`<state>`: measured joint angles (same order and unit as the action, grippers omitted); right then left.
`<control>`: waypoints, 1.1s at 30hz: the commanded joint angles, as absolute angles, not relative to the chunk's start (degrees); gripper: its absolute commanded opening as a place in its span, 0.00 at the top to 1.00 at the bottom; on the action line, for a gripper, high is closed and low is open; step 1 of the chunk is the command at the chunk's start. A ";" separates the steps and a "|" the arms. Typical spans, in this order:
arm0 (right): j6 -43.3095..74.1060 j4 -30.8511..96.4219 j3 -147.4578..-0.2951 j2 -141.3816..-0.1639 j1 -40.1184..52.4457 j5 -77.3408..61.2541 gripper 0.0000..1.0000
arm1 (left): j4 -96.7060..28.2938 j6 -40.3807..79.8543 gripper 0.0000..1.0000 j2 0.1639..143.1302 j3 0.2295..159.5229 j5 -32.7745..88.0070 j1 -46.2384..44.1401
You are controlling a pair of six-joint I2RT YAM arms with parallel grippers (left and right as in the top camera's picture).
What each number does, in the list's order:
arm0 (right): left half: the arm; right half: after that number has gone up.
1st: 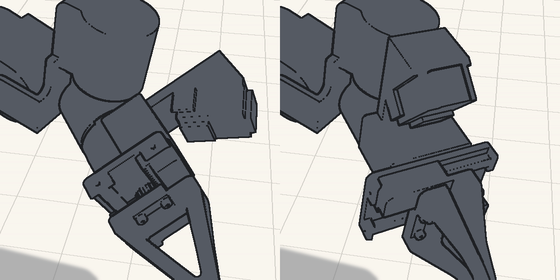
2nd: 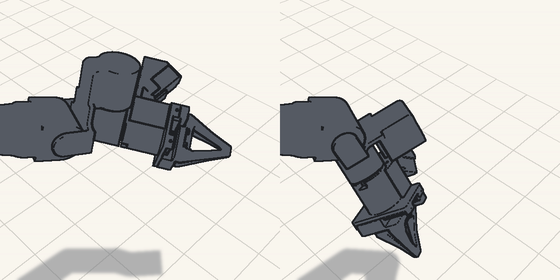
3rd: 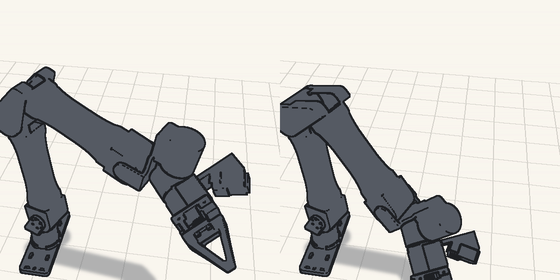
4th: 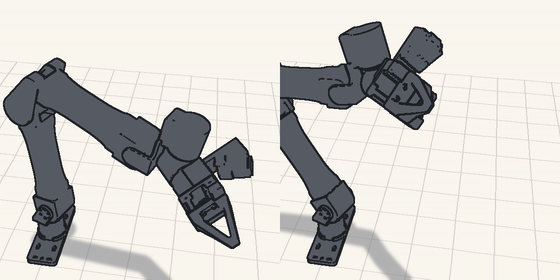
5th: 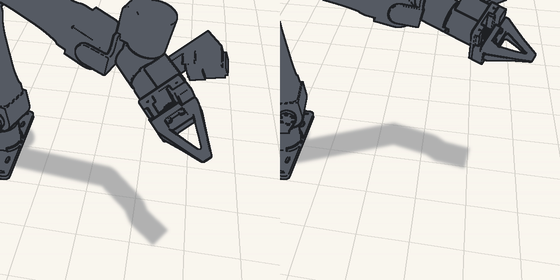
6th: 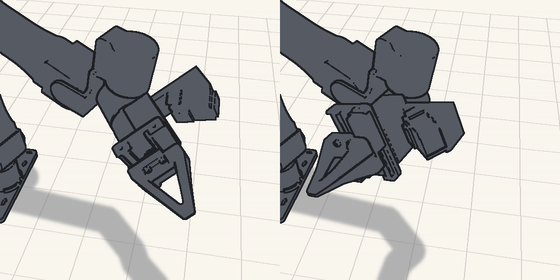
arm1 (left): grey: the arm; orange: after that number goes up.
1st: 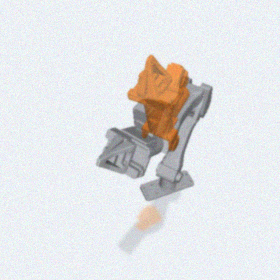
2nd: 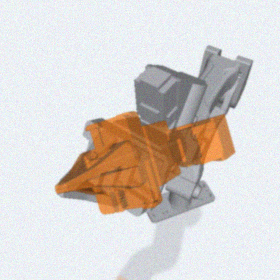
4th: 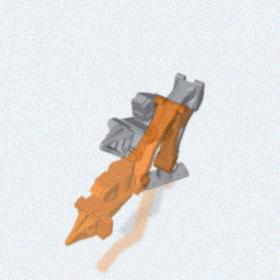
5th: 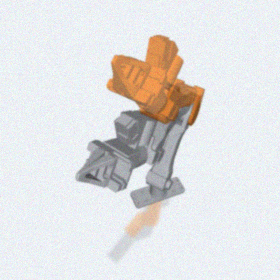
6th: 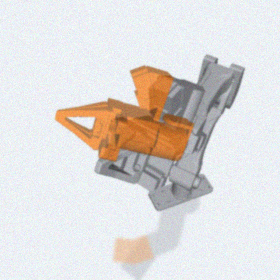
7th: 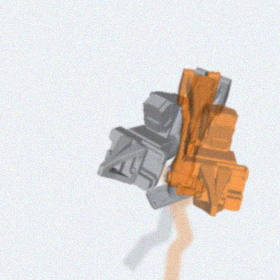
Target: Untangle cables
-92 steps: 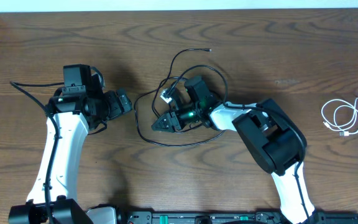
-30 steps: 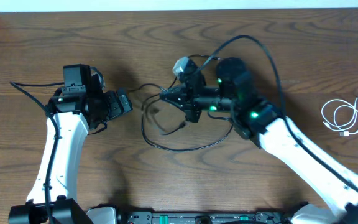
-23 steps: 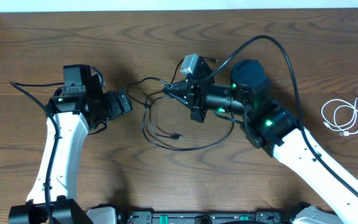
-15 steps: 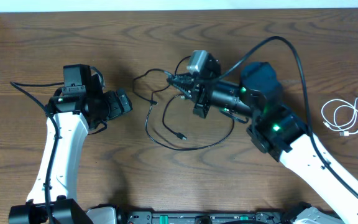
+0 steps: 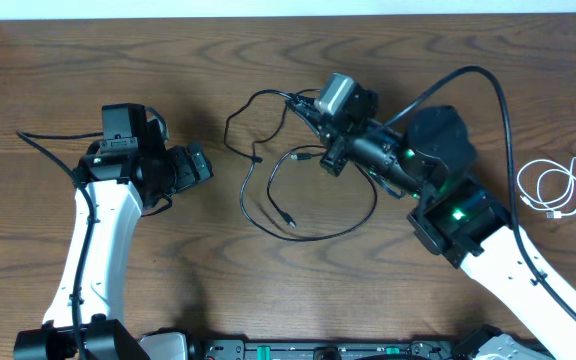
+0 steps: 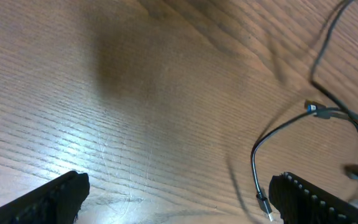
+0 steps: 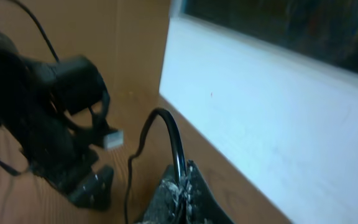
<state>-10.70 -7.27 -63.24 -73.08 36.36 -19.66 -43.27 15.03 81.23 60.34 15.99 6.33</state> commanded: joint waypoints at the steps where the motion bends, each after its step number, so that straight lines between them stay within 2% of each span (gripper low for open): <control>1: -11.86 -5.50 -63.53 -76.58 36.67 -19.44 0.99 | -43.40 14.92 0.02 81.56 60.16 15.77 6.31; 19: -7.11 -12.38 -63.53 -92.29 36.86 -21.80 0.99 | -43.40 14.92 0.02 81.56 60.16 15.77 6.31; 26: -7.07 -24.56 -63.53 -92.25 36.86 -21.85 0.99 | -43.40 14.92 0.02 81.56 60.16 15.77 6.31; 33: 0.36 -35.88 -63.53 -92.25 36.86 -21.85 0.99 | -43.40 14.92 0.02 81.56 60.16 15.77 6.31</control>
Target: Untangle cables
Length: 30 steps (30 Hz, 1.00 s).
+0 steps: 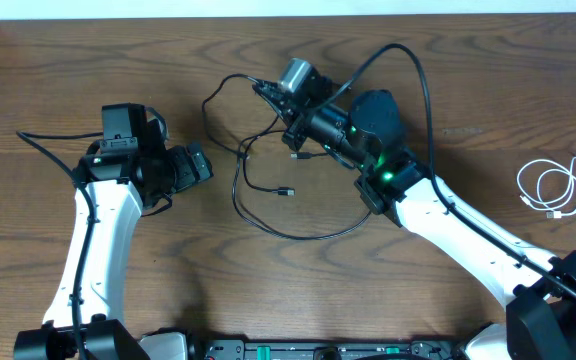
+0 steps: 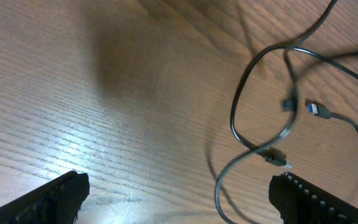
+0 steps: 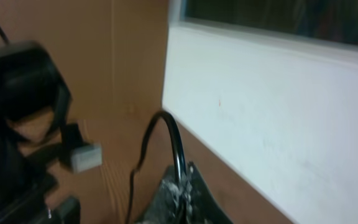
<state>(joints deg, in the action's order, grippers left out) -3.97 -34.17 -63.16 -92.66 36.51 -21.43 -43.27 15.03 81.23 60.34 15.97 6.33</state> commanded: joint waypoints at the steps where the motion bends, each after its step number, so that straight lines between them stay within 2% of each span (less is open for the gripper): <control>1: 1.06 -36.88 -63.53 -92.18 36.84 -21.87 0.99 | -43.40 14.92 0.02 81.56 60.16 15.77 6.31; 6: 1.89 -37.41 -63.53 -91.88 37.28 -21.78 0.99 | -43.40 14.92 0.02 81.56 60.16 15.77 6.31; 12: -6.22 -25.06 -63.53 -92.18 39.48 -21.17 0.99 | -43.40 14.92 0.02 81.56 60.16 15.77 6.31; 16: -6.26 -20.27 -63.53 -93.27 39.64 -21.15 0.99 | -43.40 14.92 0.02 81.56 60.16 15.77 6.31; 30: -4.32 -22.41 -63.53 -99.57 43.90 -21.67 0.99 | -43.40 14.92 0.02 81.56 60.16 15.77 6.31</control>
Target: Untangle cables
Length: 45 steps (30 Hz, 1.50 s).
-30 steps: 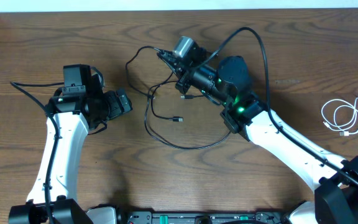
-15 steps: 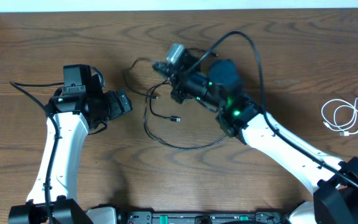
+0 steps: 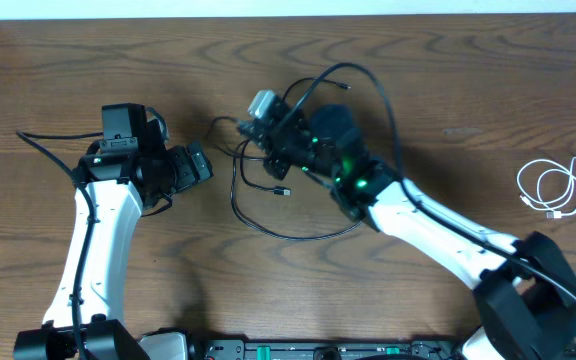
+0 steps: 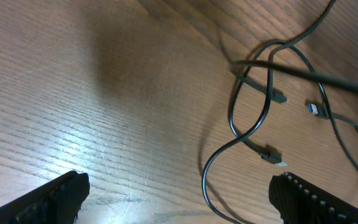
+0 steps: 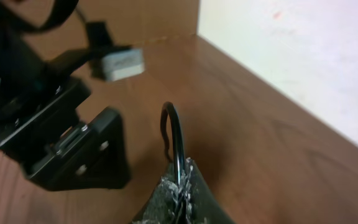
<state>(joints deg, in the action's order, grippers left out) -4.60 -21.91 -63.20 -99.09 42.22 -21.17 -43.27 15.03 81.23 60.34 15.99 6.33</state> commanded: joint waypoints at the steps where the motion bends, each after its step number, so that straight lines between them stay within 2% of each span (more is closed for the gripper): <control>1: -4.34 -22.61 -63.53 -99.57 44.51 -21.65 0.99 | -43.40 14.92 0.02 81.56 60.16 15.77 6.31; 10: -4.32 -32.47 -63.53 -99.55 46.61 -18.76 0.99 | -43.40 14.92 0.02 81.56 60.16 15.77 6.31; 16: -4.34 -32.82 -63.53 -99.55 45.60 -7.84 0.96 | -43.40 14.92 0.02 81.56 60.16 15.77 6.31; 30: -4.38 -39.62 -63.53 -96.57 45.39 -7.31 0.99 | -43.40 14.92 0.02 81.56 60.16 15.77 6.31; 45: -8.82 -40.38 -63.53 -90.98 44.10 5.65 0.99 | -43.40 14.92 0.02 81.56 60.16 15.77 6.31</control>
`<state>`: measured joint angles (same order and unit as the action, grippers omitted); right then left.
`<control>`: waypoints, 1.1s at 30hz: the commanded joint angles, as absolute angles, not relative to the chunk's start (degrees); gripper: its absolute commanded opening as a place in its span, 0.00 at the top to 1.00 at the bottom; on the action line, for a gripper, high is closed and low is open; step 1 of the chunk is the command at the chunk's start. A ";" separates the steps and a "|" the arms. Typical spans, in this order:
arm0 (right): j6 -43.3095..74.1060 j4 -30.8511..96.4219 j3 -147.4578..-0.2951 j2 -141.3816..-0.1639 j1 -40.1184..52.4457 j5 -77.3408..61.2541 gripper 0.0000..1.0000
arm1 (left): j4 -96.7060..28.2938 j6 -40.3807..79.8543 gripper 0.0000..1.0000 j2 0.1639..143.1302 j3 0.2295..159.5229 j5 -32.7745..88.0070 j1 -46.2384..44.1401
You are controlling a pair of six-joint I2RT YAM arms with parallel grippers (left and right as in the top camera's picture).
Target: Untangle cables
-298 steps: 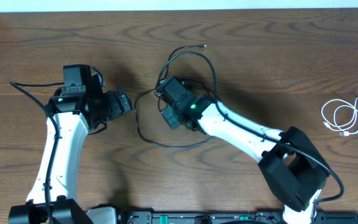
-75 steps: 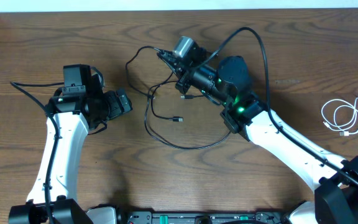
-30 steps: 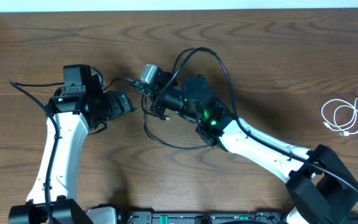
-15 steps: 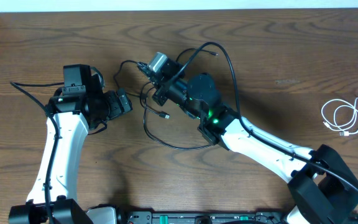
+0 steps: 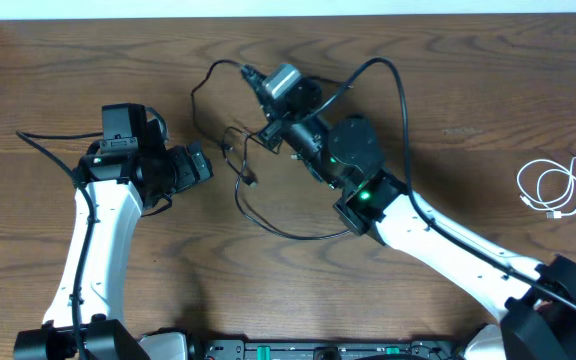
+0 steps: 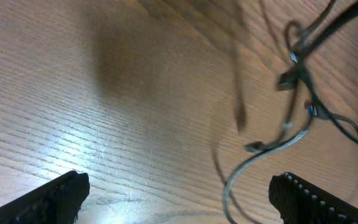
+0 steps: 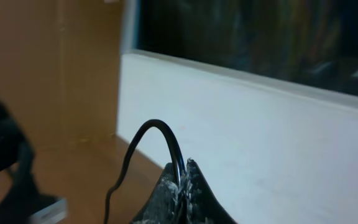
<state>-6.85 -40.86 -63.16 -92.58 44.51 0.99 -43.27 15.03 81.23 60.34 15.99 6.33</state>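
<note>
A thin black cable (image 5: 286, 232) lies in loose loops mid-table, its upper part lifted. My right gripper (image 5: 255, 76) is shut on this black cable (image 7: 174, 144) at a bend, raised toward the back of the table; in the right wrist view the right gripper (image 7: 184, 169) points at a white wall. Blurred strands and connectors of the cable (image 6: 293, 74) hang in the left wrist view. My left gripper (image 6: 179, 194) stands open and empty over bare wood, left of the loops, seen from overhead as the left gripper (image 5: 196, 164).
A coiled white cable (image 5: 552, 188) lies apart at the right edge of the wooden table (image 5: 88, 60). A white wall (image 7: 260, 124) borders the table's far side. The right arm's own thick cable (image 5: 398, 90) arches above it.
My right gripper, still shut on the black cable, has moved from low beside the left gripper to higher and farther back. The cable's connectors now dangle. The left arm has not moved.
My right gripper held the black cable right of centre, then farther left, then close to the left gripper, with the loops shifted left each time. Now it holds the cable raised at the back centre. My left gripper stayed open throughout.
</note>
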 commanded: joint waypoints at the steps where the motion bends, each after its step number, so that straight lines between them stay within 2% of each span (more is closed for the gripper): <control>1: -9.80 -39.99 -63.53 -90.96 44.01 6.11 0.98 | -43.40 14.92 0.02 81.56 60.16 15.77 6.31; 5: -10.81 -37.19 -63.53 -90.96 43.92 6.07 0.85 | -43.40 14.92 0.02 81.56 60.16 15.77 6.31; 7: -10.81 -34.79 -63.53 -90.96 43.92 6.09 0.83 | -43.40 14.92 0.02 81.56 60.16 15.77 6.31; 10: -10.81 -32.12 -63.53 -90.98 43.92 6.09 0.83 | -43.40 14.92 0.02 81.56 60.16 15.77 6.31; 13: -10.81 -31.46 -63.53 -90.98 43.92 6.09 0.92 | -43.40 14.92 0.02 81.56 60.16 15.77 6.31; 15: -10.81 -31.44 -63.53 -90.98 43.92 6.09 0.92 | -43.40 14.92 0.02 81.56 60.16 15.77 6.31; 16: -10.81 -31.33 -63.53 -90.98 43.92 6.09 0.87 | -43.40 14.92 0.02 81.56 60.16 15.77 6.31; 18: -10.81 -30.24 -63.53 -90.98 43.92 6.09 0.69 | -43.40 14.92 0.02 81.56 60.16 15.77 6.31; 20: -10.79 -27.81 -63.53 -90.98 43.88 6.11 0.60 | -43.40 14.92 0.02 81.56 60.16 15.77 6.31; 25: -2.57 -16.08 -63.53 -90.98 42.50 5.63 0.45 | -43.40 14.92 0.02 81.56 60.16 15.77 6.31; 28: 2.79 -7.20 -63.53 -90.98 40.05 2.87 0.40 | -43.40 14.92 0.02 81.56 60.16 15.77 6.31; 33: 4.29 7.81 -63.53 -90.98 36.05 -0.91 0.26 | -43.40 14.92 0.02 81.56 60.16 15.77 6.31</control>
